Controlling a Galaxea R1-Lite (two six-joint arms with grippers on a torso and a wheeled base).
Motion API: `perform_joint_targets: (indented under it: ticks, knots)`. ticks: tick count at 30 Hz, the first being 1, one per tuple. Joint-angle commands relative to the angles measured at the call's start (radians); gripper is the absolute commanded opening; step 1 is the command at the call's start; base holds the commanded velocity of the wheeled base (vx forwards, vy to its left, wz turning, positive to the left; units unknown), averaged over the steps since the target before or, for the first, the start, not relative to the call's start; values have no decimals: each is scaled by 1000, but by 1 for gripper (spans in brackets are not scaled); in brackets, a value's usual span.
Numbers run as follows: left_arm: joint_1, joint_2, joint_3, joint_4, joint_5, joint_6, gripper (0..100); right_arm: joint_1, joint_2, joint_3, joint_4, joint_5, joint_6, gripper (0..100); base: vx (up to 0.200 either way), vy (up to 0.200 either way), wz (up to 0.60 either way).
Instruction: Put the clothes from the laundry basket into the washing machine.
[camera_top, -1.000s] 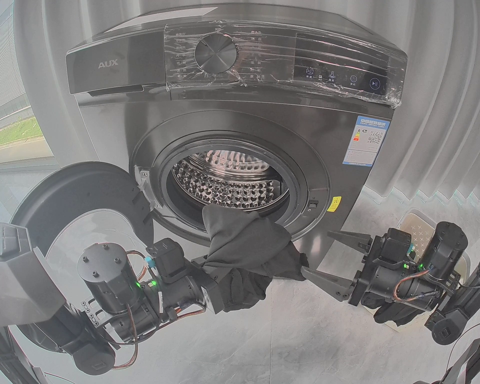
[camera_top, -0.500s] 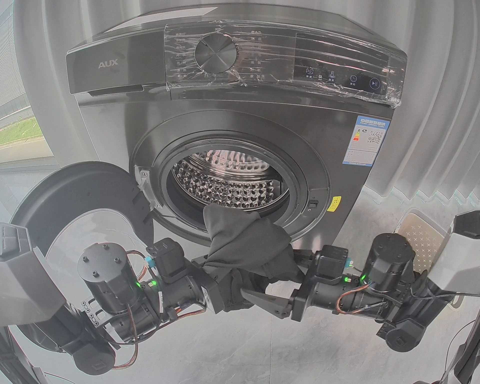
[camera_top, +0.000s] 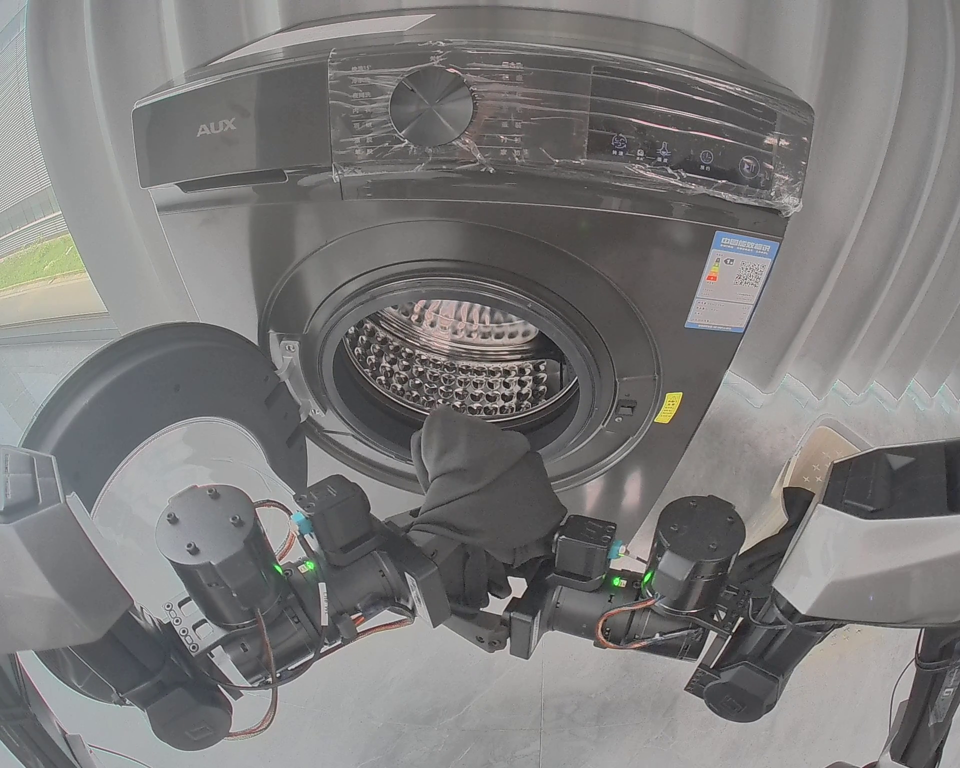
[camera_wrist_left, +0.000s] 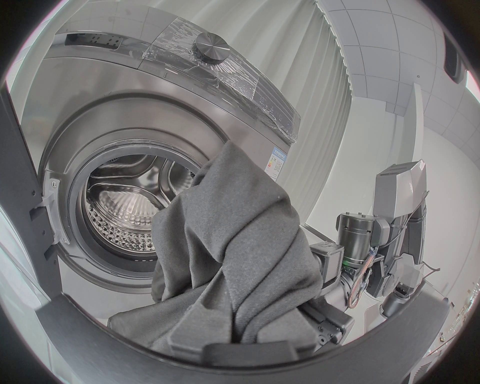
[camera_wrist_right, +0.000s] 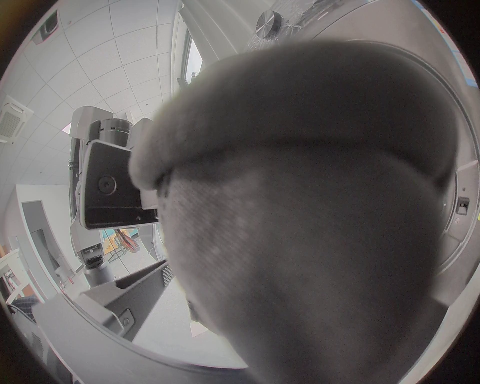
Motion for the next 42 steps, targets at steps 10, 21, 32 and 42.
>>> perform_joint_targets:
  ticks: [10, 21, 32, 42]
  knots:
    - [1, -2, -8, -2, 1, -25, 0, 20, 27, -25, -3, -32, 11, 0, 0, 0, 0]
    - [6, 0, -8, -2, 1, -28, 0, 20, -67, 56, -4, -32, 10, 0, 0, 0, 0]
    - [19, -9, -19, 0, 0, -86, 100, 32, -75, 88, -6, -32, 10, 0, 0, 0, 0]
    - [45, 23, 9, 1, 4, -78, 100, 3, -104, 154, -4, -31, 13, 0, 0, 0, 0]
